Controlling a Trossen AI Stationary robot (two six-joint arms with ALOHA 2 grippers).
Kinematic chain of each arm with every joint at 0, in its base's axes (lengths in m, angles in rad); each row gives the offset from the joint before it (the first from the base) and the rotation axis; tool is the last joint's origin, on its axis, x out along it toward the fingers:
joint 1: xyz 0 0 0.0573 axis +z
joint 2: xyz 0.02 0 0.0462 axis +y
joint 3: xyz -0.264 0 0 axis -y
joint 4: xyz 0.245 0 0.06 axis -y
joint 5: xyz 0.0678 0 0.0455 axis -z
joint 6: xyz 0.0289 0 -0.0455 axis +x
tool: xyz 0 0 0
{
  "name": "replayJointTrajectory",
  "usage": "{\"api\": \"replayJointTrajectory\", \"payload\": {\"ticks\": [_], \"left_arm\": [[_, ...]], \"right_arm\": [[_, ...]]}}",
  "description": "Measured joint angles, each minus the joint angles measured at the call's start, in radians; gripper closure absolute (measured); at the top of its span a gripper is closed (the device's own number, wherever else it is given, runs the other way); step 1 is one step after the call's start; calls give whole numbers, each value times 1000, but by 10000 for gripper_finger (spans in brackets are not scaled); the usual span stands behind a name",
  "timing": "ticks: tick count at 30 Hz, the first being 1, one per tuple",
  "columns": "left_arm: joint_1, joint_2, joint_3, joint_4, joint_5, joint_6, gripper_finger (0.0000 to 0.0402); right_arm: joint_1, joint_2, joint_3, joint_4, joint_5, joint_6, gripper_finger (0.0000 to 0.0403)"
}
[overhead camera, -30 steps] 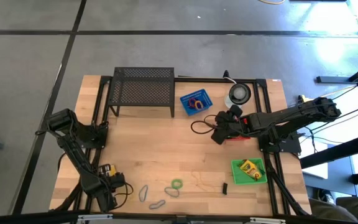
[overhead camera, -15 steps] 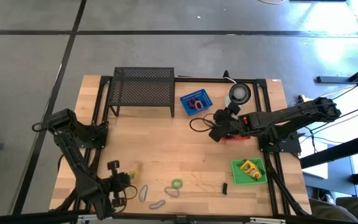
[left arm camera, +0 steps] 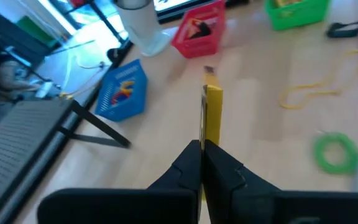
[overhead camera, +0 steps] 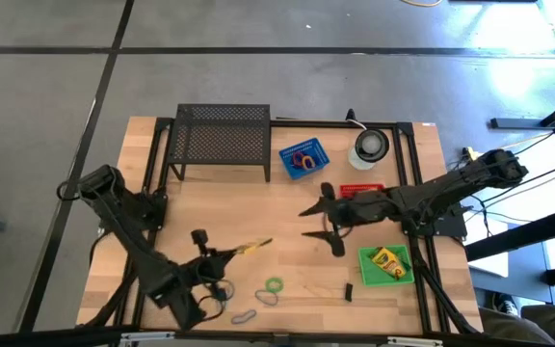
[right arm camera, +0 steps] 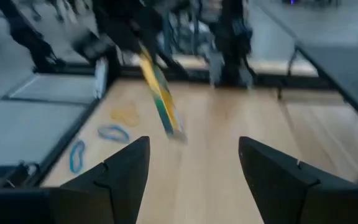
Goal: Pick & Place Office Desk Supplies
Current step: Put the crayon box into the green bin
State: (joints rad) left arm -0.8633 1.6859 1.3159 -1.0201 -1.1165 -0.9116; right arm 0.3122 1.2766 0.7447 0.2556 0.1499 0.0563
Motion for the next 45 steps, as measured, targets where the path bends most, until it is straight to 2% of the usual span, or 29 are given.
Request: {"api": "replayJointTrajectory", "payload": {"ticks": [7,14,19,27,32,35,40,45], "left_arm": [[144,0,0,159,-1,144,399],[225,0,0,374,1,367,399],[251,0,0,497,2,545,399],[264,0,0,623,-11,671,399],[264,0,0,628,-10,672,399],[264,0,0,628,-10,672,399],[264,0,0,628,15,672,397],[264,0,0,629,37,672,394]], "right_arm": [[17,89,-4,145,-9,-190,156],[4,227,-4,304,29,-277,156],[-3,268,-4,338,135,-298,156],[-3,273,-4,336,145,-222,162],[-3,273,-4,332,80,-194,212],[1,273,-4,332,36,-194,265],[14,273,-4,328,35,-181,371],[17,273,-4,324,32,-91,365]]}}
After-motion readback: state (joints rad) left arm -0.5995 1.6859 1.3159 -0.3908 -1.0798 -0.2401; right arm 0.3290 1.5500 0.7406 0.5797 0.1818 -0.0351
